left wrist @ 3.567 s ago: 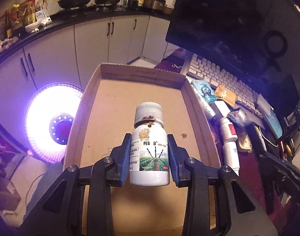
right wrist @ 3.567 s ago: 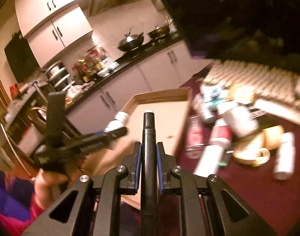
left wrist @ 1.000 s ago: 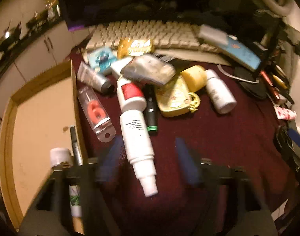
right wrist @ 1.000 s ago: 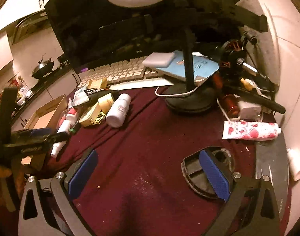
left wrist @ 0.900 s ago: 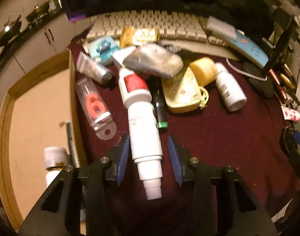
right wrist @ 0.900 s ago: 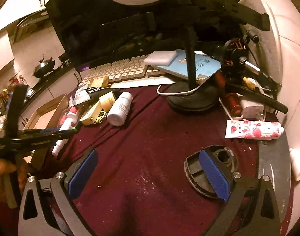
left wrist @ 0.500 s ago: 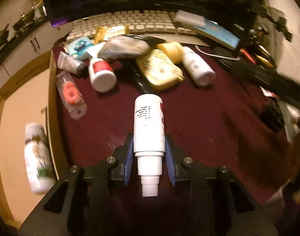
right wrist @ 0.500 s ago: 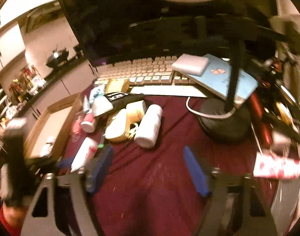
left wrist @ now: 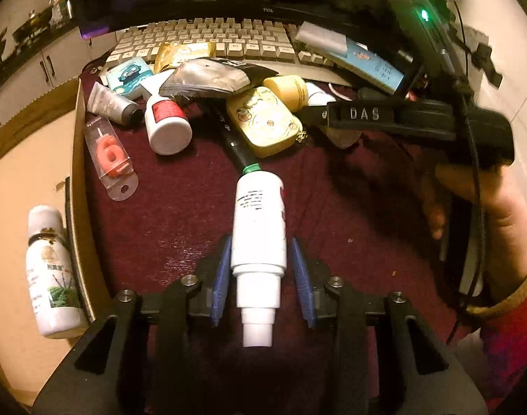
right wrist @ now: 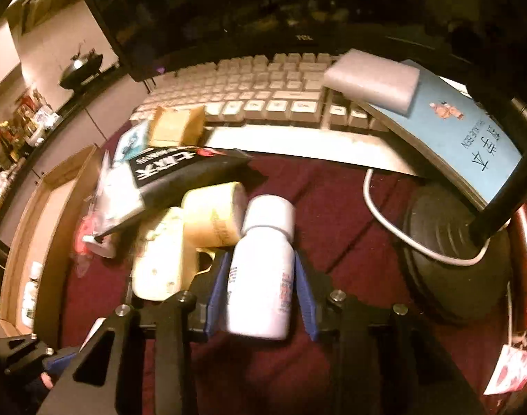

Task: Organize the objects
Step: 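Grasp the white spray bottle with the left gripper while the right grasps a white pill bottle, then carry the spray bottle and pill bottle over the tray with both grippers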

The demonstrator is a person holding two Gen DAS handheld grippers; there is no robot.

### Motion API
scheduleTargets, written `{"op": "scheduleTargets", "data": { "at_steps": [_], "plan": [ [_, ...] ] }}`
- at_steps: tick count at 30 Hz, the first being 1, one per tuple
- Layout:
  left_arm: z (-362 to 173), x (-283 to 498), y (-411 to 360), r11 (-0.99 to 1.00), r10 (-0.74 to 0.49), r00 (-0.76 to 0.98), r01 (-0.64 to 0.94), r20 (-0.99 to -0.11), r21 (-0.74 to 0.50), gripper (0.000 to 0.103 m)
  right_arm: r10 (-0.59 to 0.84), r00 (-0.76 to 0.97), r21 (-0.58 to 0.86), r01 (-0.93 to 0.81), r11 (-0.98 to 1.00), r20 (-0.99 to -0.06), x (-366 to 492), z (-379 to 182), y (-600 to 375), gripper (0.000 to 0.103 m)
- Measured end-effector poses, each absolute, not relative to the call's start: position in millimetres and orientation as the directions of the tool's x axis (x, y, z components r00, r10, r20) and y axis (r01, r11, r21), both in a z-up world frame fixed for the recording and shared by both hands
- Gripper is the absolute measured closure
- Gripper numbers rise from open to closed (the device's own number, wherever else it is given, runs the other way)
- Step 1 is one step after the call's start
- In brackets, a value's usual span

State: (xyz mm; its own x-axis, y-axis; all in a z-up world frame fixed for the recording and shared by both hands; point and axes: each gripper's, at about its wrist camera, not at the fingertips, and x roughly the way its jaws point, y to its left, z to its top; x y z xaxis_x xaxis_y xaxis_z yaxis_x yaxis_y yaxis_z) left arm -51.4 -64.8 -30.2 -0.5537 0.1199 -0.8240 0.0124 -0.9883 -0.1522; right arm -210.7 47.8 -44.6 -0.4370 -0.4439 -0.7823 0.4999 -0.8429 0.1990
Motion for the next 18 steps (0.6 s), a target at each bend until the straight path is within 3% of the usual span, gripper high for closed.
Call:
{"op": "scheduleTargets", "data": {
  "at_steps": [2, 7, 14, 17, 18],
  "plan": [
    [-30.0, -52.0, -66.2, -0.984, 0.149, -0.553, -0.001, -0.820, -0.178, 0.057, -0.436, -0.438, 0.177, 0.517, -0.838, -0.786, -208.6, -44.3, 46.4, 0.068],
    [-29.8, -49.9, -61.1, -0.989, 0.129, -0.567, -0.011, -0.813, -0.150, 0.056, -0.361, -0.503, 0.029, 0.553, -0.832, -0.785, -196.0, -46.1, 33.4, 0.067],
    [-30.2, -55.3, -63.0, -0.986, 0.113, -0.589, 0.032, -0.800, -0.163, 0.056, -0.396, -0.500, 0.078, 0.543, -0.836, -0.770, -197.7, -45.2, 41.3, 0.065],
    [-31.4, -57.2, -58.7, -0.993, 0.052, -0.601, 0.051, -0.797, -0.103, 0.074, -0.415, -0.492, 0.107, 0.539, -0.835, -0.766, -196.9, -44.6, 46.2, 0.067],
    [-32.3, -57.3, -59.2, -0.993, 0.053, -0.603, 0.050, -0.796, -0.104, 0.074, -0.421, -0.489, 0.120, 0.533, -0.838, -0.764, -197.4, -44.4, 49.1, 0.069]
  ]
}}
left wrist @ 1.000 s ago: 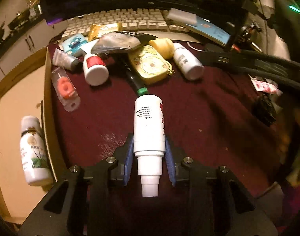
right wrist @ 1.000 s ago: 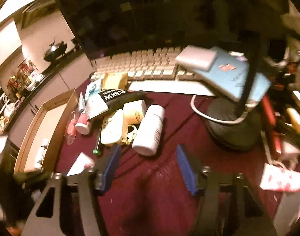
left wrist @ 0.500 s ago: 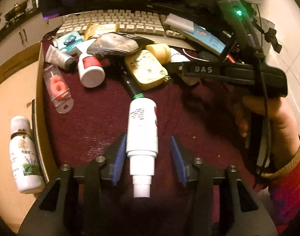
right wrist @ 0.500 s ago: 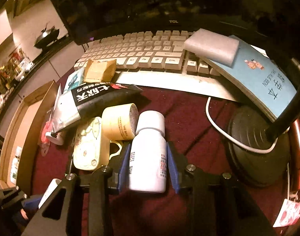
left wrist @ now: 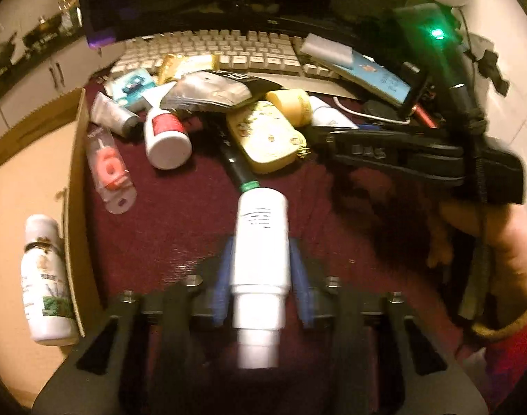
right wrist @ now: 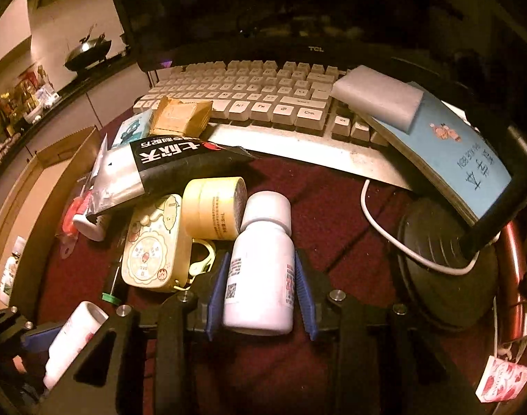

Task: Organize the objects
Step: 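Carry the spray bottle and pill bottle over the tray with both grippers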

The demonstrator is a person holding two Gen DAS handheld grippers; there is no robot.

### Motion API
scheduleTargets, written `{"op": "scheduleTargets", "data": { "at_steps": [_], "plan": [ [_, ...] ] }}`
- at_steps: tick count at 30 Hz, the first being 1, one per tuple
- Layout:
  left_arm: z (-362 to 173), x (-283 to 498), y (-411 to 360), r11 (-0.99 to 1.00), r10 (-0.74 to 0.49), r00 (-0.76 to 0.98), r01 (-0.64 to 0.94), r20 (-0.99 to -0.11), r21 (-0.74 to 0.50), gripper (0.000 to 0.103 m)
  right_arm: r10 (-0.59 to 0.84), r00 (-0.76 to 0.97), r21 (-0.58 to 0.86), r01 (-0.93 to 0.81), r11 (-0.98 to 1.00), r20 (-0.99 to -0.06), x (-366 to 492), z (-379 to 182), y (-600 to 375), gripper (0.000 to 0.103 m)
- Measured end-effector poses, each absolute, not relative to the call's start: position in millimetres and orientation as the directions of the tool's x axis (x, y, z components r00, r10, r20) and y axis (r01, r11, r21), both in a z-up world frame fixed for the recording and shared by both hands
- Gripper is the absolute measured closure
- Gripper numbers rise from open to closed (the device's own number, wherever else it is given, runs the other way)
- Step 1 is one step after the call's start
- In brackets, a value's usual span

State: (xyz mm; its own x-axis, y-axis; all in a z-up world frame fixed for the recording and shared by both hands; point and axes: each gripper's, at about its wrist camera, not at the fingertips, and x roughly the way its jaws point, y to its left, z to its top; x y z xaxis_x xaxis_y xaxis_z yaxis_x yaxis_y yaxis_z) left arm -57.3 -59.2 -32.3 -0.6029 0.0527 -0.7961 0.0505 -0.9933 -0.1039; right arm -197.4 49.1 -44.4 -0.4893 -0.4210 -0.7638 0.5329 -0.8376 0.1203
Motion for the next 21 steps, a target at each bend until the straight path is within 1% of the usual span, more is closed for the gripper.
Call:
{"op": "scheduleTargets", "data": {
  "at_steps": [6, 9, 10, 15, 21],
  "plan": [
    [-32.0, -51.4, -66.1, -0.988, 0.099, -0.613, 0.035, -0.784, -0.152, 0.074, -0.486, -0.458, 0.206, 0.534, -0.820, -0.744, -179.1, -41.0, 75.6, 0.069],
    [-32.2, -49.9, -64.7, -0.988, 0.100, -0.617, 0.032, -0.781, -0.151, 0.074, -0.543, -0.435, 0.278, 0.536, -0.797, -0.719, -163.3, -38.5, 95.2, 0.069],
    [-32.4, -49.1, -64.1, -0.988, 0.100, -0.618, 0.030, -0.780, -0.151, 0.074, -0.567, -0.439, 0.311, 0.528, -0.791, -0.697, -156.1, -35.5, 105.3, 0.069],
    [-32.4, -45.2, -59.4, -0.989, 0.098, -0.619, 0.026, -0.779, -0.146, 0.074, -0.595, -0.446, 0.348, 0.519, -0.780, -0.669, -139.4, -30.8, 118.4, 0.069],
    [-31.3, -41.0, -67.2, -0.976, 0.150, -0.607, 0.034, -0.780, -0.213, 0.074, -0.629, -0.446, 0.389, 0.519, -0.761, -0.636, -125.0, -31.0, 129.3, 0.069]
  ]
}}
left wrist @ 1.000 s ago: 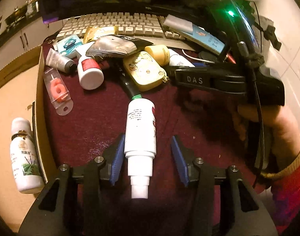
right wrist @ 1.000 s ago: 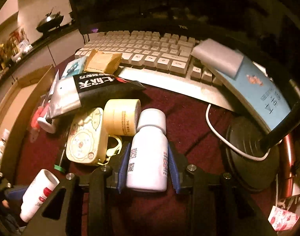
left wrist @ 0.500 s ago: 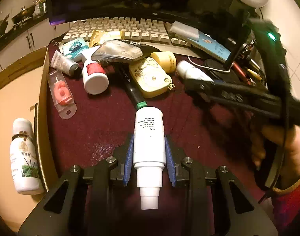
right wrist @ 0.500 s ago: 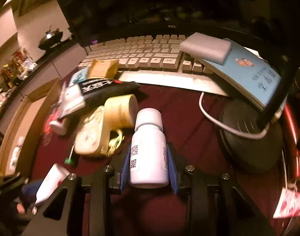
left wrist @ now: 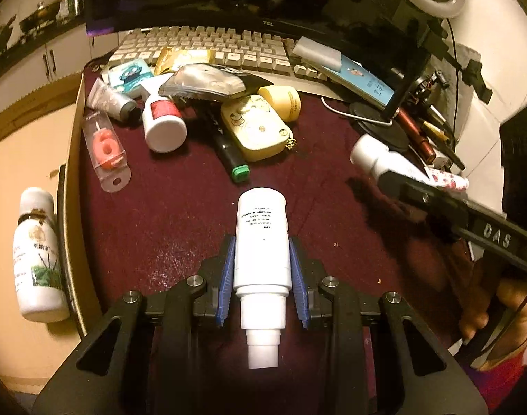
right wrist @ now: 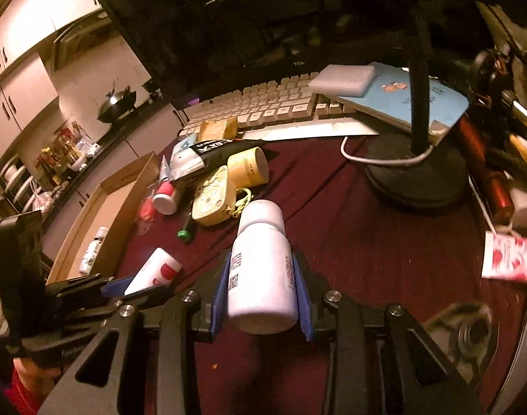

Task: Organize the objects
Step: 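Carry the spray bottle and pill bottle over the tray with both grippers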

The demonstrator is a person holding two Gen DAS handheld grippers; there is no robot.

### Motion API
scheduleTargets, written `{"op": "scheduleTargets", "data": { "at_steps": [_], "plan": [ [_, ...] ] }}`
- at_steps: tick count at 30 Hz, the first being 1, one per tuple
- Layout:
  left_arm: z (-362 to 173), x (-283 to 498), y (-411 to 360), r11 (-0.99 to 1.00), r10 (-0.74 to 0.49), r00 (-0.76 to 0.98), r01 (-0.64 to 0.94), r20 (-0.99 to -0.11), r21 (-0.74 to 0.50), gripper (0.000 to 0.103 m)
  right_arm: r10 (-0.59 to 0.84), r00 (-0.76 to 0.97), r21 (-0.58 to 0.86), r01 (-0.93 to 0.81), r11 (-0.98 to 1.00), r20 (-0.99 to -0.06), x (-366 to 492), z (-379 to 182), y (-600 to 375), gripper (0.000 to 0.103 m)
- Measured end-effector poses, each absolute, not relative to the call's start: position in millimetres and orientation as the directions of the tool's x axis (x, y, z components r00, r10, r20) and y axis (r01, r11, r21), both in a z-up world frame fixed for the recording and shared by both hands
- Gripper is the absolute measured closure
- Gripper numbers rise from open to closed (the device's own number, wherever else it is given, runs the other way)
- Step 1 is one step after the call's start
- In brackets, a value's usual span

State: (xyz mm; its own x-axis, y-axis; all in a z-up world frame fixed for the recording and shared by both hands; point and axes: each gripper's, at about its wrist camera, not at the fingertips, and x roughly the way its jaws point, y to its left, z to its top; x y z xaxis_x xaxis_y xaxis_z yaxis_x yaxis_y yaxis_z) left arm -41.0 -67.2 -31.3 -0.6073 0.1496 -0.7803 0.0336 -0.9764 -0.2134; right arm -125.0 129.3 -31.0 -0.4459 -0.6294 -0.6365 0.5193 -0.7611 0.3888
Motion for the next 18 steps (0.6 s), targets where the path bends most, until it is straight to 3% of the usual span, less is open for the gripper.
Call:
{"op": "scheduleTargets", "data": {
  "at_steps": [18],
  "plan": [
    [18.6, -19.7, -104.5, -0.960, 0.153, -0.700, 0.063, -0.697, -0.274, 0.074, -0.678, -0.449, 0.420, 0.548, -0.724, -0.582, -104.3, -12.5, 133.1, 0.069]
  ]
}}
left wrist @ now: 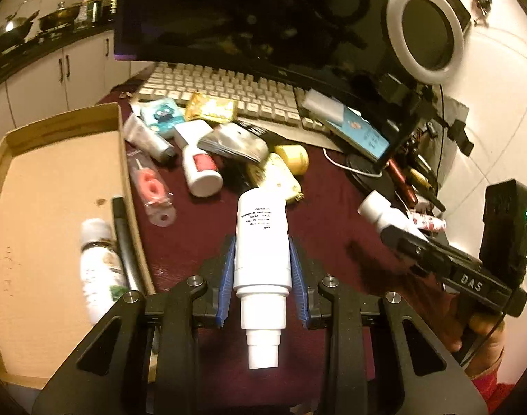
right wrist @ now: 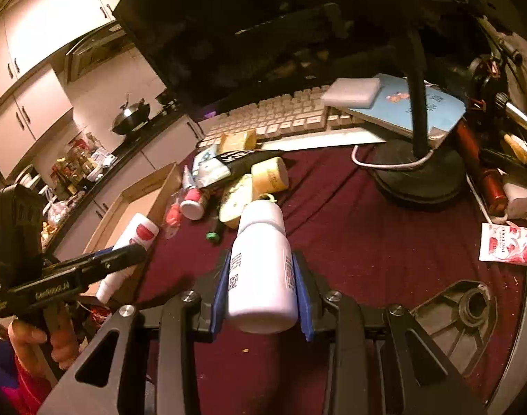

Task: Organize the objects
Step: 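Carry the spray bottle and pill bottle over the tray with both grippers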

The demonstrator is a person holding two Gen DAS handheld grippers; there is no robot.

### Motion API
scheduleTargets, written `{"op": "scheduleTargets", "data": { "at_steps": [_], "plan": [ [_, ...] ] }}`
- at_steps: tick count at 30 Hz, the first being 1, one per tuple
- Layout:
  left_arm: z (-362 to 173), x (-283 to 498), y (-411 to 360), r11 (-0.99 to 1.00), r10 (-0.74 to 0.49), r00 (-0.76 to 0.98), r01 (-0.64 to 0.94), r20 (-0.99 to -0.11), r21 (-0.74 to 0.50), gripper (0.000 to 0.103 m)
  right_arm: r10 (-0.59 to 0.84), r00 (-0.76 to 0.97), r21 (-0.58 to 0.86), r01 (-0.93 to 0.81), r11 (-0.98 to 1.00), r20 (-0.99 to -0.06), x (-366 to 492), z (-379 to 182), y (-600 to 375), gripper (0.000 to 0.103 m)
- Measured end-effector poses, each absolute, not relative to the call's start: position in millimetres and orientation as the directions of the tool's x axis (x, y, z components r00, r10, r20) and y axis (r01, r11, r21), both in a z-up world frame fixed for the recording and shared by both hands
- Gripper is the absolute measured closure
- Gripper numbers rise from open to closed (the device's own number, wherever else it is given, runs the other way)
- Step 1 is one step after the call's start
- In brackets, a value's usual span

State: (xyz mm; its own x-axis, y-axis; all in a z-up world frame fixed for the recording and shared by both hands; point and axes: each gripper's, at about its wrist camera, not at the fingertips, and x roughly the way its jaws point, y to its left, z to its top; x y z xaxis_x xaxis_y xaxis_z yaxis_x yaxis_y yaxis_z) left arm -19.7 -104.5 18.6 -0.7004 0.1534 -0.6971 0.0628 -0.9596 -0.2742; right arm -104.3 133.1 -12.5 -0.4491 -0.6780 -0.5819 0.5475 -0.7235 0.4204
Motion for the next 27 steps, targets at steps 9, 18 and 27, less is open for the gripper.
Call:
{"op": "scheduleTargets", "data": {
  "at_steps": [9, 18, 27],
  "plan": [
    [31.0, -11.1, -135.5, -0.951, 0.106, -0.731, 0.123, -0.674, -0.284, 0.074, -0.704, -0.416, 0.375, 0.630, -0.679, -0.575, -92.5, 9.2, 97.8, 0.069],
    [33.8, 7.9, -209.1, -0.897, -0.015, -0.740, 0.307, -0.672, -0.317, 0.074, -0.737, -0.294, 0.325, 0.756, -0.569, -0.609, -68.8, 14.4, 28.6, 0.069],
    [16.1, 10.8, -243.5, -0.863, -0.077, -0.690, 0.407, -0.720, -0.298, 0.074, -0.730, -0.207, 0.256, 0.846, -0.468, -0.651, -55.1, 18.4, -36.2, 0.069]
  ]
}}
